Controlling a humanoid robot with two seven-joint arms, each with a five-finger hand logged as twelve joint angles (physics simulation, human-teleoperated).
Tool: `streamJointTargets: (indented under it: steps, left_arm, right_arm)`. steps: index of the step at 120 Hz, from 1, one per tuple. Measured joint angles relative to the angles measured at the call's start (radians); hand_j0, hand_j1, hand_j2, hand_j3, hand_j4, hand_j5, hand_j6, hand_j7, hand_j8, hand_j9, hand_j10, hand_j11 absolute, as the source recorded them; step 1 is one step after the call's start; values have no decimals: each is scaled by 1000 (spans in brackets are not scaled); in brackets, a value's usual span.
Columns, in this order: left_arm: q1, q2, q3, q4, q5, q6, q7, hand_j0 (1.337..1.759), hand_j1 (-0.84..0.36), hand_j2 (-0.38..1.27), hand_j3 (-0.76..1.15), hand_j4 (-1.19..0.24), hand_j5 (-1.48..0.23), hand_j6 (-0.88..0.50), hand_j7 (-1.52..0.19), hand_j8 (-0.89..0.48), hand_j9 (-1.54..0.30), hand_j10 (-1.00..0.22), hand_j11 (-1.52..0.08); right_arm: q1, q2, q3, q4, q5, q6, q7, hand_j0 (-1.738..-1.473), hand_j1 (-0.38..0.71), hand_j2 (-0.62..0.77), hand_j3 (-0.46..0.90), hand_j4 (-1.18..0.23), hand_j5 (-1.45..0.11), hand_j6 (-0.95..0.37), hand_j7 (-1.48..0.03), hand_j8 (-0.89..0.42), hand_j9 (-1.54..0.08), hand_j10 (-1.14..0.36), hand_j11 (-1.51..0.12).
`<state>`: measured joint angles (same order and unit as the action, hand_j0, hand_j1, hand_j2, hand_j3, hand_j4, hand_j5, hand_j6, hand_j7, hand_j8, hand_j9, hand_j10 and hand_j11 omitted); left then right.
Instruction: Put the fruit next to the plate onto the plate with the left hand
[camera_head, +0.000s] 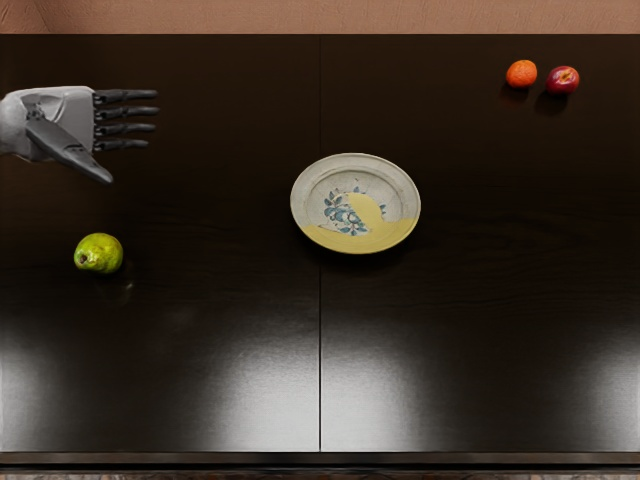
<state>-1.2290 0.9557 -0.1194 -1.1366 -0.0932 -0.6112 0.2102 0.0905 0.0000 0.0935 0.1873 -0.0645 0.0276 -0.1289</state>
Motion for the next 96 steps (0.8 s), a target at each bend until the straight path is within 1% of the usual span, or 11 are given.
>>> streamJointTargets:
  steps: [26, 42, 52, 60, 64, 70, 77, 82, 90, 96]
  left_arm:
    - [-2, 0, 0, 0, 1, 0, 0, 1658, 349, 0, 0, 0, 0, 1, 0, 1, 0, 0, 0]
    - [-37, 5, 1, -6, 51, 0, 3, 1658, 349, 0, 0, 0, 0, 1, 0, 1, 0, 0, 0]
    - [-67, 35, 1, -55, 124, 0, 4, 1658, 349, 0, 0, 0, 0, 0, 0, 0, 0, 0, 0]
    - [-81, 53, 0, -125, 203, 0, 6, 1658, 349, 0, 0, 0, 0, 0, 0, 0, 0, 0, 0]
    - [-82, 69, 0, -163, 238, 0, 17, 1658, 349, 0, 0, 0, 0, 0, 0, 0, 0, 0, 0]
    - [-80, 73, 1, -215, 276, 0, 74, 1658, 349, 0, 0, -1, 0, -1, 0, -1, 0, -1, 0]
    - [-74, 75, 1, -253, 302, 0, 140, 1658, 349, 0, 0, -1, 0, -2, 0, -1, 0, -1, 0]
    - [-71, 75, 1, -270, 314, 0, 183, 1658, 349, 0, 0, -2, 0, -2, 0, -2, 0, -1, 0]
    - [-67, 68, 1, -288, 322, 0, 264, 1658, 349, 0, 0, -2, 0, -3, 0, -3, 0, -2, 0]
    - [-66, 75, 1, -298, 325, 0, 305, 1658, 349, 0, 0, -3, 0, -3, 0, -3, 0, -2, 0]
  right_arm:
    - [-1, 0, -2, 1, -1, 2, -1, -1658, -316, -6, 0, -27, -36, -27, -36, -27, -36, -27, -36]
    - [-1, 0, -3, 0, -1, 2, 0, -1658, -316, -6, 0, -27, -36, -27, -36, -27, -36, -27, -36]
    - [-1, 0, -3, 0, -1, 2, -1, -1658, -316, -6, 0, -28, -36, -27, -36, -27, -36, -27, -36]
    - [-2, 0, -3, 0, -1, 2, -1, -1658, -316, -6, 0, -27, -36, -27, -36, -27, -36, -27, -36]
    - [-2, 0, -3, 0, -1, 3, 0, -1658, -316, -6, 0, -28, -36, -27, -36, -27, -36, -27, -36]
    - [-2, 0, -3, 0, -1, 2, 0, -1658, -316, -6, 0, -28, -36, -27, -36, -27, -36, -27, -36]
    - [-2, 0, -4, 0, -1, 3, 0, -1658, -316, -6, 0, -27, -36, -27, -36, -27, -36, -27, -36]
    - [-2, 0, -4, 0, -1, 3, 0, -1658, -316, -6, 0, -27, -36, -27, -36, -27, -36, -27, -36]
    - [-2, 0, -4, 0, -1, 3, 0, -1658, -316, -6, 0, -27, -36, -27, -36, -27, -36, -27, -36]
    - [-2, 0, -4, 0, -1, 3, 0, -1658, -316, -6, 0, -27, -36, -27, -36, -27, -36, -27, -36]
